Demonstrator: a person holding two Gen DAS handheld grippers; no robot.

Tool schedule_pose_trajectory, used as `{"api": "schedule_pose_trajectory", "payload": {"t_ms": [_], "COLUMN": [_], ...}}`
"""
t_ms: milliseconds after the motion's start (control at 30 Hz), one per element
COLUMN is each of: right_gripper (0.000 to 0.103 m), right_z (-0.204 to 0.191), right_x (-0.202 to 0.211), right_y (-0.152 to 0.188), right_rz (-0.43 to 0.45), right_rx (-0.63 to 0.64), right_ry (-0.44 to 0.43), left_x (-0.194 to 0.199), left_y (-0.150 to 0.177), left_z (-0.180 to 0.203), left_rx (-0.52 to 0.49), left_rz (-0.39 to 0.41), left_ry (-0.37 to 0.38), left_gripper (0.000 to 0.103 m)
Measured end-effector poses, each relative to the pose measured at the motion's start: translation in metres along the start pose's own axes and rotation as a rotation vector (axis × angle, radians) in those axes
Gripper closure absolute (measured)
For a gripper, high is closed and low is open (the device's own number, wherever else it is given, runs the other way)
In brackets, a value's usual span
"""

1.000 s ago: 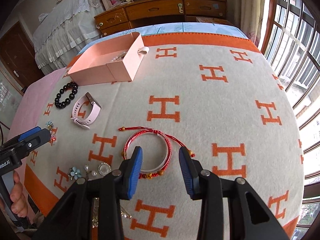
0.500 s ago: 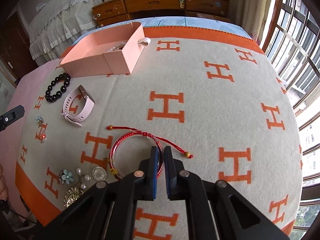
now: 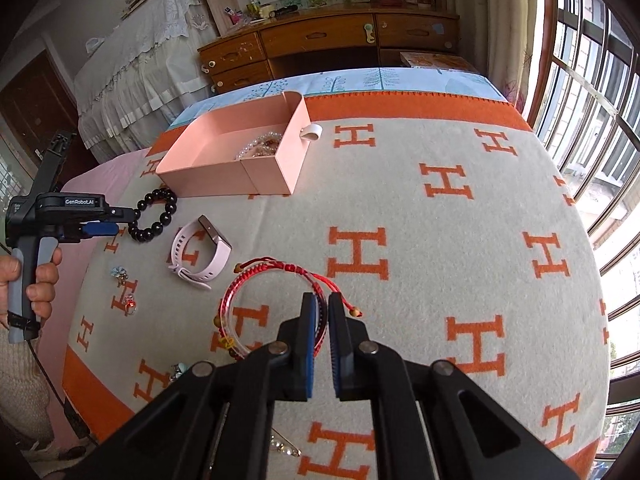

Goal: Organize jewelry
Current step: 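Grasp the black bead bracelet with the left tool, then lower both bracelets into the pink tray and open both tools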

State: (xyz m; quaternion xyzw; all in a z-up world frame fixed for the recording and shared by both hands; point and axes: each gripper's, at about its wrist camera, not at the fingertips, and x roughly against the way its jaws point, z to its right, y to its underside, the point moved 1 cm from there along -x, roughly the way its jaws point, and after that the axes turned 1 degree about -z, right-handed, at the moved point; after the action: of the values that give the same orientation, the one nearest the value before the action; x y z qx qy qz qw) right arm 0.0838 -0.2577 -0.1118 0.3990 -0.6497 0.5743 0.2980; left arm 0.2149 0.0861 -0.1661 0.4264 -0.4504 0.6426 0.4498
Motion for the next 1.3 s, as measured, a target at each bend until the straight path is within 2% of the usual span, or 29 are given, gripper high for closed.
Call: {"api": "schedule_pose_trajectory", "payload": {"t_ms": [67, 133, 267, 333, 400, 533, 700, 867, 1067, 1300], "right_gripper": [0.097, 0.097, 0.097, 0.097, 0.097, 0.097, 0.097, 0.097, 0.097, 0.097], "right_z": [0.000, -0.001, -0.005, -0.006, -0.007, -0.009, -0.011, -0.019, -0.040, -0.052], "right_x": [0.000, 0.002, 0.003, 0.003, 0.003, 0.005, 0.016, 0.031, 0.046, 0.045], "right_y": [0.000, 0.000, 0.000, 0.000, 0.001, 0.000, -0.005, -0.021, -0.056, -0.106], "right_rz": [0.000, 0.000, 0.002, 0.001, -0.002, -0.001, 0.028, 0.068, 0.133, 0.176], "right_rx": [0.000, 0.001, 0.008, 0.008, 0.008, 0.008, 0.015, 0.042, 0.094, 0.091], "right_ry": [0.000, -0.004, -0.008, -0.016, -0.023, -0.029, -0.026, -0.028, -0.025, -0.023], "left_x": [-0.004, -0.006, -0.009, -0.009, -0.009, -0.005, 0.033, 0.089, 0.141, 0.164], "left_y": [-0.004, -0.006, -0.010, -0.010, -0.012, -0.014, -0.002, 0.005, -0.003, -0.021], "left_z": [0.003, 0.009, 0.018, 0.023, 0.024, 0.020, 0.025, 0.052, 0.092, 0.133], "left_rx": [-0.003, -0.026, -0.067, -0.080, -0.071, -0.004, 0.015, -0.051, -0.140, -0.214], "left_rz": [-0.014, -0.023, -0.033, -0.027, -0.030, -0.040, 0.021, 0.119, 0.215, 0.300], "left_ry": [-0.013, -0.035, -0.097, -0.150, -0.158, -0.101, -0.012, 0.056, 0.090, 0.107], "left_gripper": [0.060, 0.068, 0.071, 0.087, 0.090, 0.090, 0.090, 0.090, 0.090, 0.090]}}
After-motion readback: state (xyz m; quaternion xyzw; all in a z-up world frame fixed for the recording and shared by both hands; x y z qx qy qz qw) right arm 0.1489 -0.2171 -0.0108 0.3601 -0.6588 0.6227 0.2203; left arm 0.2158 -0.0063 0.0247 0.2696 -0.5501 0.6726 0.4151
